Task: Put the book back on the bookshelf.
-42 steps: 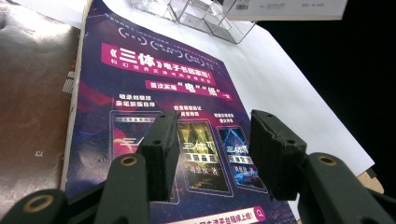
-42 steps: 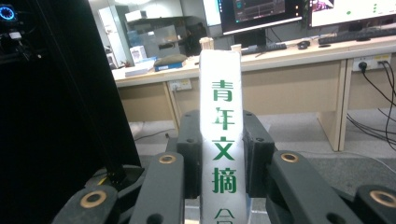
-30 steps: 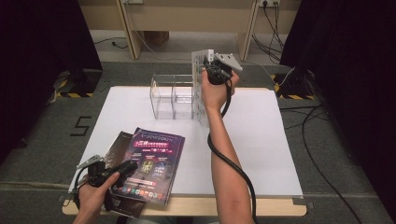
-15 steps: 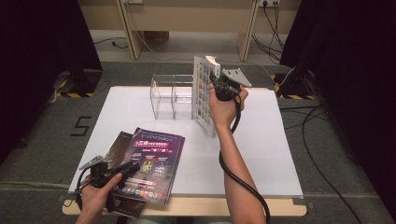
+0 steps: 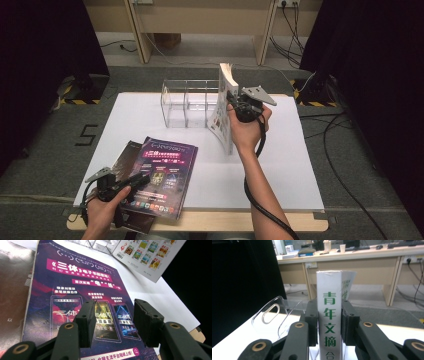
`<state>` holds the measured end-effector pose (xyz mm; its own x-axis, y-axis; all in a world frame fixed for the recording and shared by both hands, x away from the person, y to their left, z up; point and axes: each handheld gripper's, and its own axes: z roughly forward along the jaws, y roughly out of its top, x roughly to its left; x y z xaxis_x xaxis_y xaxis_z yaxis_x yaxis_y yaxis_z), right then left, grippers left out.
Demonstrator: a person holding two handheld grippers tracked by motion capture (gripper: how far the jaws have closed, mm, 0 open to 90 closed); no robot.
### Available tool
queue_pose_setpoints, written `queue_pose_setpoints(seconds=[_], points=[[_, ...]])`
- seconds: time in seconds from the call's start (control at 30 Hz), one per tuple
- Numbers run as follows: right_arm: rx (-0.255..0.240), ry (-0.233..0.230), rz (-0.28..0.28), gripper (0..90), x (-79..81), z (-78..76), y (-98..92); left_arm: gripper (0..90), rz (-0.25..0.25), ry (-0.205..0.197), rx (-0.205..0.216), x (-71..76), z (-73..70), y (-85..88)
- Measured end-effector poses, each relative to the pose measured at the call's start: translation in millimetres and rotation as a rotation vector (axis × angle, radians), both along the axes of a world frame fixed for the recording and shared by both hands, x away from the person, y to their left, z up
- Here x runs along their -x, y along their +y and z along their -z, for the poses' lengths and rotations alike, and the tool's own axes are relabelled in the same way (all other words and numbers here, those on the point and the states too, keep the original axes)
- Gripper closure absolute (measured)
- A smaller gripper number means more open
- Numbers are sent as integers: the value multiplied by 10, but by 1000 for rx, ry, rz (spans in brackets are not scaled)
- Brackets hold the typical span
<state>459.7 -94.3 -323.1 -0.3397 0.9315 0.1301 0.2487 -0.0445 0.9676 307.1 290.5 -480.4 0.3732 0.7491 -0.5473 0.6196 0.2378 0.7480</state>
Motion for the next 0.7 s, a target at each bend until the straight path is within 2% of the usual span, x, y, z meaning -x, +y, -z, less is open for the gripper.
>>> queue_pose_setpoints(seconds=[0.1, 0.27, 0.47, 0.5, 0.7], points=[[-17, 32, -12, 709, 56, 8, -51, 520, 5, -1, -2, 0, 2, -3], [1, 77, -28, 687, 160, 32, -121, 520, 8, 0, -5, 4, -1, -18], [29, 93, -19, 670, 275, 72, -155, 520, 12, -3, -7, 6, -1, -35], [46, 90, -6, 663, 297, 90, -162, 520, 12, -2, -6, 8, -2, -37], [74, 90, -2, 663, 315, 87, -190, 520, 12, -4, -5, 9, -3, -31]])
